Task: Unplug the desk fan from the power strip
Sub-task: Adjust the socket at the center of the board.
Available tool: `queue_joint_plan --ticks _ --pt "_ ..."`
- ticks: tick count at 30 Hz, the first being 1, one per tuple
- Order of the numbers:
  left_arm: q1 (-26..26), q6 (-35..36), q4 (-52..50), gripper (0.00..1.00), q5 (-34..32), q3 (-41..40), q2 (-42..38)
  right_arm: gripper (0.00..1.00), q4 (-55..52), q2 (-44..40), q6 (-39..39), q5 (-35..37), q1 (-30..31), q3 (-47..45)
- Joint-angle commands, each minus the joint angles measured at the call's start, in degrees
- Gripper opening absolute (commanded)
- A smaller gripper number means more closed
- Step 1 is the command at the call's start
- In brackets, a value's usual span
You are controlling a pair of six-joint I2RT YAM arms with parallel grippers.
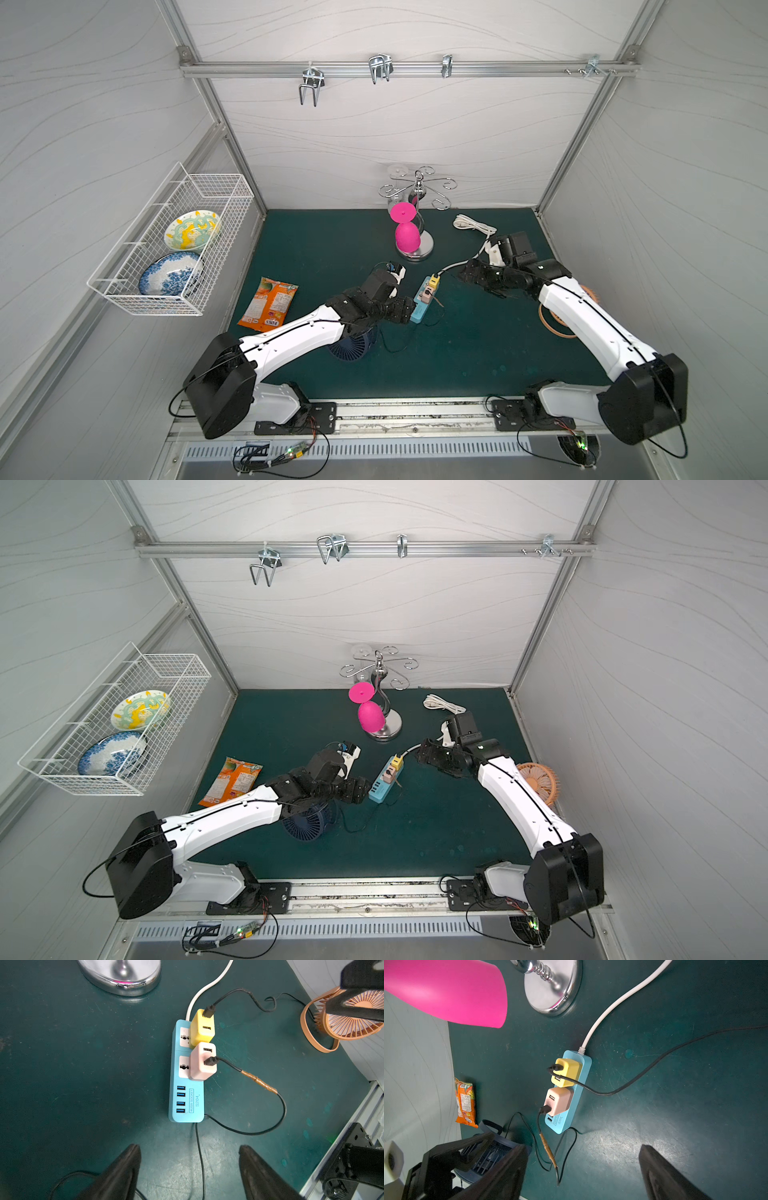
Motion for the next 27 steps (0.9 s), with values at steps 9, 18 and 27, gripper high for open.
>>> queue_joint_plan --ticks 9,18,27 --pt "-1.8 1.4 5.4 0.88 -4.6 2.2 7.0 0.89 -0.7 1.3 0.6 0.8 2.3 -0.2" --pt "-3.4 2.9 14.2 0.86 -5.1 -0.2 12.4 0.89 -0.7 1.4 0.9 0.9 3.6 -1.4" --pt "-5.5 3.6 17.1 0.86 -8.3 -1.7 15.3 0.89 -1.1 2.1 0.9 0.9 3.9 -1.5"
